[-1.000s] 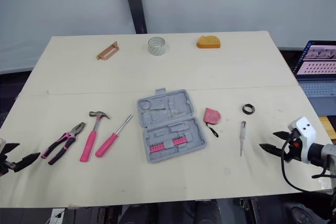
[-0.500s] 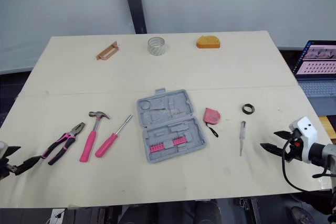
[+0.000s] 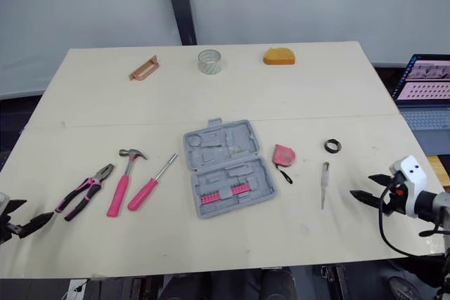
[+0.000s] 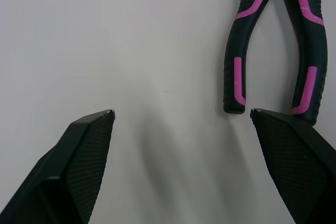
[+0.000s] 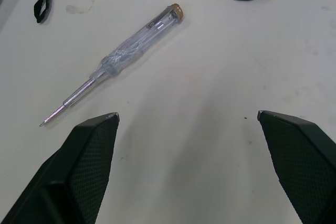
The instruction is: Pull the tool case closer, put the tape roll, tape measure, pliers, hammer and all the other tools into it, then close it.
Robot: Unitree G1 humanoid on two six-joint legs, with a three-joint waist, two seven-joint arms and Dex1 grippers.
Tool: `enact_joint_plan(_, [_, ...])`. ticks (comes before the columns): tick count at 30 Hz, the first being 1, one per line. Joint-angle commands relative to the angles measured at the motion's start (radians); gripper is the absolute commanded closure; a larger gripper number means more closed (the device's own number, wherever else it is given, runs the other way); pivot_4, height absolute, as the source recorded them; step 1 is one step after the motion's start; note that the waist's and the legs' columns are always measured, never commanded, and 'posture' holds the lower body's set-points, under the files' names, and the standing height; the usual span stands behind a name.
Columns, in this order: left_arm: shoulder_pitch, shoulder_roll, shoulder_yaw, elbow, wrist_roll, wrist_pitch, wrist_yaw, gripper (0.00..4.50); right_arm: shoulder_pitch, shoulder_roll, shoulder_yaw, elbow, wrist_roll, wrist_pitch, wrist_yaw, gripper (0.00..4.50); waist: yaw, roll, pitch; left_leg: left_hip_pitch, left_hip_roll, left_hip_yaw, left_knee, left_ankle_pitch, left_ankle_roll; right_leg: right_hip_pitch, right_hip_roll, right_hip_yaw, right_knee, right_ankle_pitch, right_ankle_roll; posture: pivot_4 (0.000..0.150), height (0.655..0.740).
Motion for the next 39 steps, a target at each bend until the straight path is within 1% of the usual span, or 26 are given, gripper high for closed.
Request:
enact_joint_plan(1, [0.018, 0.011, 0.011, -0.065, -0.02, 0.028, -0.017, 0.04, -0.017, -0.005, -0.038, -0.027, 0.045, 0.036, 0.026, 0.0, 0.0, 0.0, 0.0, 0.0, 0.0, 0.0, 0.0, 0.0, 0.0, 0.0, 0.0, 0.0, 0.0, 0.0, 0.0, 0.15, 0.74])
enact_joint_plan(3, [0.027, 0.007, 0.013, -0.122, -0.034, 0.064, -0.027, 0.04, -0.025, -0.006, -0.044, -0.069, 0.071, 0.071, 0.03, 0.0, 0.0, 0.0, 0.0, 0.0, 0.0, 0.0, 0.0, 0.0, 0.0, 0.0, 0.0, 0.0, 0.0, 0.0, 0.0, 0.15, 0.74])
enact_joint_plan(7, [0.041, -0.023, 0.01, -0.382, -0.106, 0.22, -0.031, 0.04, -0.037, 0.02, -0.019, -0.29, 0.14, 0.196, 0.01, 0.0, 0.001, 0.0, 0.0, 0.0, 0.0, 0.0, 0.001, 0.0, 0.0, 0.0, 0.0, 0.001, 0.001, 0.0, 0.0, 0.15, 0.74])
enact_joint_plan(9, [0.037, -0.044, -0.021, -0.534, -0.128, 0.309, -0.008, 0.04, -0.058, 0.051, 0.01, -0.407, 0.165, 0.266, -0.022, 0.0, 0.002, 0.0, 0.0, 0.0, 0.001, 0.0, 0.002, 0.0, 0.0, 0.0, 0.0, 0.001, 0.002, 0.0, 0.0, 0.15, 0.74])
enact_joint_plan(12, [0.001, -0.09, -0.088, -0.728, -0.147, 0.432, 0.051, 0.04, -0.111, 0.109, 0.064, -0.522, 0.161, 0.33, -0.076, 0.0, 0.004, 0.0, 0.0, 0.0, 0.001, -0.001, 0.003, -0.001, -0.001, -0.001, 0.0, 0.001, 0.003, 0.0, 0.0, 0.15, 0.74])
enact_joint_plan(14, [-0.03, -0.122, -0.134, -0.826, -0.153, 0.499, 0.091, 0.56, -0.142, 0.135, 0.105, -0.555, 0.131, 0.328, -0.102, 0.0, 0.005, 0.0, 0.0, -0.001, 0.0, -0.001, 0.003, -0.001, -0.001, -0.001, 0.0, 0.002, 0.004, 0.0, 0.0, 0.15, 0.74])
enact_joint_plan(15, [-0.051, -0.14, -0.157, -0.864, -0.156, 0.531, 0.111, 0.82, -0.161, 0.147, 0.13, -0.56, 0.107, 0.327, -0.12, 0.26, 0.007, 0.0, 0.0, -0.001, 0.0, -0.001, 0.004, -0.001, -0.001, -0.001, 0.0, 0.002, 0.004, 0.0, 0.0, 0.15, 0.74])
enact_joint_plan(16, [-0.07, -0.157, -0.179, -0.898, -0.158, 0.563, 0.13, 1.22, -0.178, 0.157, 0.156, -0.563, 0.083, 0.324, -0.137, 0.53, 0.009, 0.0, 0.0, -0.001, 0.0, -0.001, 0.004, -0.001, 0.0, -0.001, 0.0, 0.002, 0.004, 0.0, 0.0, 0.15, 0.74])
enact_joint_plan(17, [-0.1, -0.183, -0.214, -0.93, -0.154, 0.593, 0.158, 1.77, -0.198, 0.174, 0.19, -0.57, 0.06, 0.326, -0.153, 0.9, 0.01, 0.0, 0.0, -0.002, 0.0, -0.001, 0.005, -0.001, 0.0, -0.001, 0.0, 0.002, 0.005, 0.0, 0.0, 0.15, 0.74])
enact_joint_plan(19, [-0.153, -0.234, -0.27, -0.974, -0.15, 0.642, 0.202, 2.66, -0.233, 0.209, 0.242, -0.569, 0.023, 0.333, -0.186, 1.72, 0.011, 0.0, 0.0, -0.002, 0.0, -0.001, 0.005, -0.001, 0.0, -0.001, 0.0, 0.002, 0.005, 0.0, 0.0, 0.15, 0.74])
enact_joint_plan(21, [-0.199, -0.29, -0.319, -0.989, -0.15, 0.673, 0.234, 3.6, -0.269, 0.247, 0.287, -0.531, -0.015, 0.317, -0.211, 2.7, 0.011, 0.0, 0.0, -0.001, 0.0, -0.001, 0.005, -0.001, 0.0, -0.001, 0.0, 0.002, 0.006, 0.0, 0.0, 0.15, 0.74])
enact_joint_plan(22, [-0.215, -0.309, -0.342, -0.987, -0.14, 0.678, 0.244, 4.16, -0.286, 0.263, 0.304, -0.505, -0.035, 0.307, -0.221, 3.3, 0.011, 0.0, 0.0, -0.001, 0.0, -0.001, 0.005, -0.001, 0.0, -0.001, 0.0, 0.002, 0.006, 0.0, 0.0, 0.15, 0.74])
enact_joint_plan(23, [-0.23, -0.333, -0.374, -0.979, -0.128, 0.684, 0.255, 4.5, -0.31, 0.281, 0.328, -0.468, -0.063, 0.29, -0.232, 3.72, 0.01, 0.0, 0.0, -0.002, 0.0, -0.001, 0.006, -0.001, 0.0, -0.002, 0.001, 0.002, 0.006, 0.0, 0.0, 0.15, 0.74])
enact_joint_plan(24, [-0.24, -0.35, -0.402, -0.975, -0.117, 0.688, 0.262, 4.5, -0.33, 0.296, 0.348, -0.435, -0.086, 0.276, -0.24, 4.29, 0.008, 0.0, 0.0, -0.002, 0.0, -0.001, 0.005, -0.001, 0.0, -0.002, 0.001, 0.002, 0.006, 0.0, 0.0, 0.15, 0.74])
enact_joint_plan(25, [-0.246, -0.363, -0.424, -0.97, -0.107, 0.69, 0.268, 4.5, -0.347, 0.307, 0.362, -0.409, -0.104, 0.263, -0.244, 4.46, 0.005, 0.0, 0.0, -0.002, 0.0, -0.001, 0.005, -0.001, 0.0, -0.002, 0.001, 0.002, 0.006, 0.0, 0.0, 0.15, 0.74])
enact_joint_plan(30, [-0.25, -0.398, -0.529, -0.915, -0.024, 0.66, 0.291, 4.5, -0.419, 0.358, 0.411, -0.282, -0.177, 0.214, -0.261, 4.46, 0.001, 0.0, 0.0, -0.002, 0.0, -0.001, 0.005, -0.001, 0.0, -0.002, 0.001, 0.002, 0.006, 0.0, 0.0, 0.15, 0.74])
enact_joint_plan(39, [-0.315, -0.485, -0.567, -0.793, 0.013, 0.604, 0.294, 4.5, -0.489, 0.414, 0.431, -0.148, -0.242, 0.166, -0.263, 4.46, 0.001, 0.0, 0.0, -0.003, 0.0, -0.002, 0.006, -0.001, 0.0, -0.002, 0.001, 0.002, 0.006, 0.0, 0.0, 0.15, 0.74])
